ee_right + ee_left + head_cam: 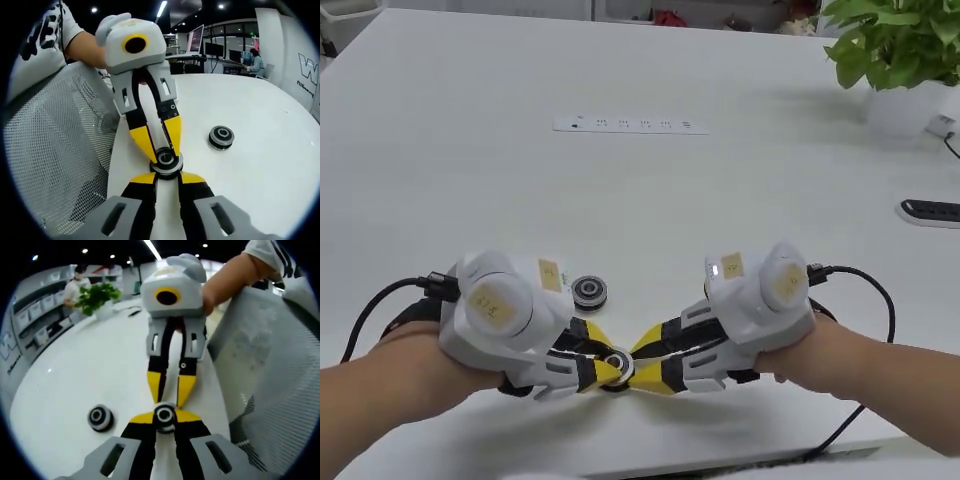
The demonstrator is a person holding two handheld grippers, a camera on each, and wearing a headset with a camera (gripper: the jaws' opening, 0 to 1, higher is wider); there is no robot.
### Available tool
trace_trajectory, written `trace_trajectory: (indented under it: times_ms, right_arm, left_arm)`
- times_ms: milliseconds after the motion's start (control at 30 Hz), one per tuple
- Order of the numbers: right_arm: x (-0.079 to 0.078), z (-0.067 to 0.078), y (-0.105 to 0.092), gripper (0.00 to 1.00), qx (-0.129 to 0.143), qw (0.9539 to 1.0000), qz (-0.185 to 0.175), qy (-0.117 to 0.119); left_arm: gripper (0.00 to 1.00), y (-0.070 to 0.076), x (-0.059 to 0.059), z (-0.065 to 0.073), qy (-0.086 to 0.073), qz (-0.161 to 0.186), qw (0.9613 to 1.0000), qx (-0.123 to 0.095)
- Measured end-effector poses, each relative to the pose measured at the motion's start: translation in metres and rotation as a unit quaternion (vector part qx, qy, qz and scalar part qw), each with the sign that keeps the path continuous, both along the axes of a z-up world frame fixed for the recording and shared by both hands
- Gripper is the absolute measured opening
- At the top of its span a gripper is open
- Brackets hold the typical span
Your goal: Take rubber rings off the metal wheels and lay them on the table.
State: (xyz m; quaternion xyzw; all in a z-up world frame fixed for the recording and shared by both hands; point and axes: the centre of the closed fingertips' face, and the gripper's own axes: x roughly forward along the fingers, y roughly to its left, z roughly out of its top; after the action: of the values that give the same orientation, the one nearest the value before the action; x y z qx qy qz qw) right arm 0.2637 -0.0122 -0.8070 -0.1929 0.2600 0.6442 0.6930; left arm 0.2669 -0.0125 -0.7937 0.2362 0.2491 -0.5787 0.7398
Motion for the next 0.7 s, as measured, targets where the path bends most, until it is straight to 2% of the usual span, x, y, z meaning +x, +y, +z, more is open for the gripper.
trace_trajectory:
  times_ms: [100,167,200,500,700]
  right_arm:
    - [0.0004,-0.0003,-0.0006,0.11,-0.002,1.0000,-0.001,0.001]
    - [0.0016,-0.0020,-0.0034,0.05,-0.010,0.9999,-0.006,0.006]
    - [0.0054,-0.0027,-0.0043,0.02,-0.011,0.9997,-0.020,0.008]
    - [0.0058,-0.0025,-0.0032,0.01,-0.009,0.9995,-0.024,0.016]
    - [0.0069,-0.0028,-0.0039,0.00,-0.003,0.9986,-0.038,0.036]
  left_arm:
    - [0.14,0.0000,-0.0001,0.0000,0.000,0.000,1.0000,0.000]
    - [0.14,0.0001,-0.0001,-0.0001,0.000,0.000,1.0000,0.000]
    - [0.14,0.0001,-0.0001,-0.0002,0.000,0.000,1.0000,0.001]
    - [0.14,-0.0001,-0.0005,-0.0003,-0.002,0.000,1.0000,0.002]
    - [0.14,-0.0001,-0.0009,-0.0003,-0.002,0.000,1.0000,0.002]
